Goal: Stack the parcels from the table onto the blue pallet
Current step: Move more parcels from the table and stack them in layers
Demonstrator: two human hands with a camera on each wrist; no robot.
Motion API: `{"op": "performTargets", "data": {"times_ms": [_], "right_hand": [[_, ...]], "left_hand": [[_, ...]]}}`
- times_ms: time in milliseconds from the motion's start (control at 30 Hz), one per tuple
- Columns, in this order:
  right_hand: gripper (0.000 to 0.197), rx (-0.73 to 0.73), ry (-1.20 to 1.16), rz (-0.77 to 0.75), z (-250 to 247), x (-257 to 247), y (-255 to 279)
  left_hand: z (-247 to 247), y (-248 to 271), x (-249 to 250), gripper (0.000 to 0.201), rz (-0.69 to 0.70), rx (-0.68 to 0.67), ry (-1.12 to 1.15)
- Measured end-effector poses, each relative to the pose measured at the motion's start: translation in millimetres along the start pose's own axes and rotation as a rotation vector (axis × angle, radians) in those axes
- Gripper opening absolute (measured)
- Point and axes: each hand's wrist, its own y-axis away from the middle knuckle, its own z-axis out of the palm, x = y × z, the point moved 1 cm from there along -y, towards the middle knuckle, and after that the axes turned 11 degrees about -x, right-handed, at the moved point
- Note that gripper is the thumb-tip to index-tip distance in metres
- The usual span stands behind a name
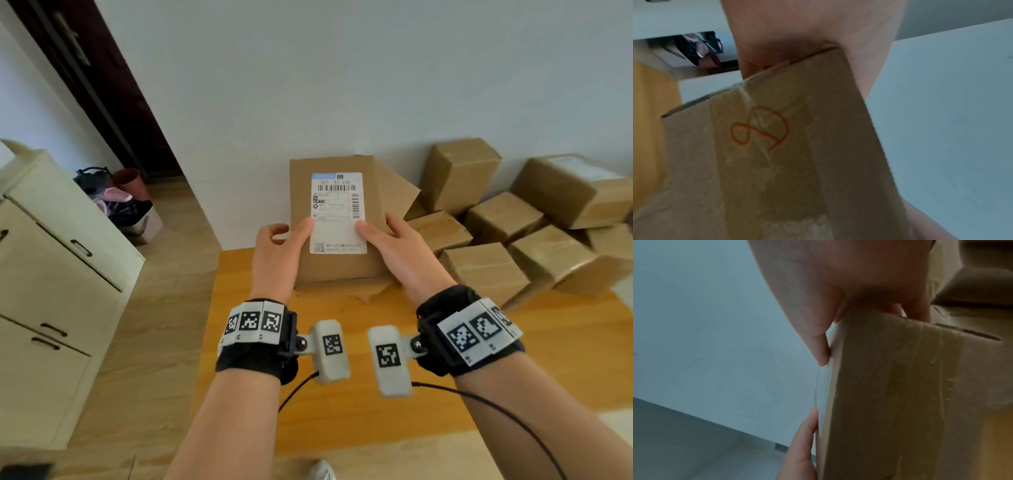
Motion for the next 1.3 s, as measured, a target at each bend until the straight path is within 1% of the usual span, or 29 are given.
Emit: {"op": "performTargets", "data": {"times_ms": [133, 267, 367, 533, 567, 600, 667, 800, 867, 933, 1200, 1300], "right_hand": [[0.049, 0.072, -0.010, -0.050, -56, -12, 31], [0.048, 0.172, -0.013, -0.078, -124, -11, 68], [0.048, 0.236, -0.015, -0.077, -179, -1, 100], [0.041, 0.353, -0.067, -0.083, -268, 17, 158], [0.042, 0.378, -0.068, -0.081, -290, 22, 172], [0.045, 0.393, -0.066, -0.077, -299, 25, 177], [0.045, 0.443, -0.052, -0.083, -333, 32, 200], [0.042, 0.551, -0.028, -0.066, -395, 50, 240], [0.044, 0.613, -0.022, -0.044, -423, 60, 257], [0.048, 0.664, -0.024, -0.030, -448, 66, 270], [0.042, 0.813, -0.010, -0.048, -545, 63, 299], [0.045, 0.863, -0.006, -0.045, -587, 55, 300]], "left_hand": [[54, 14, 28, 0.046, 0.083, -0.065, -0.007], [125, 37, 50, 0.051, 0.107, -0.161, 0.027], [184, 61, 60, 0.051, 0.104, -0.236, 0.025], [284, 107, 73, 0.035, 0.125, -0.348, 0.028], [308, 118, 76, 0.036, 0.125, -0.379, 0.030], [319, 123, 76, 0.040, 0.120, -0.397, 0.040], [357, 139, 80, 0.043, 0.123, -0.452, 0.043], [429, 166, 83, 0.026, 0.127, -0.563, 0.015], [460, 178, 83, 0.034, 0.126, -0.619, -0.001], [489, 185, 86, 0.043, 0.127, -0.661, -0.007], [603, 193, 122, 0.040, 0.205, -0.828, -0.017], [649, 187, 138, 0.041, 0.220, -0.869, 0.004]]}}
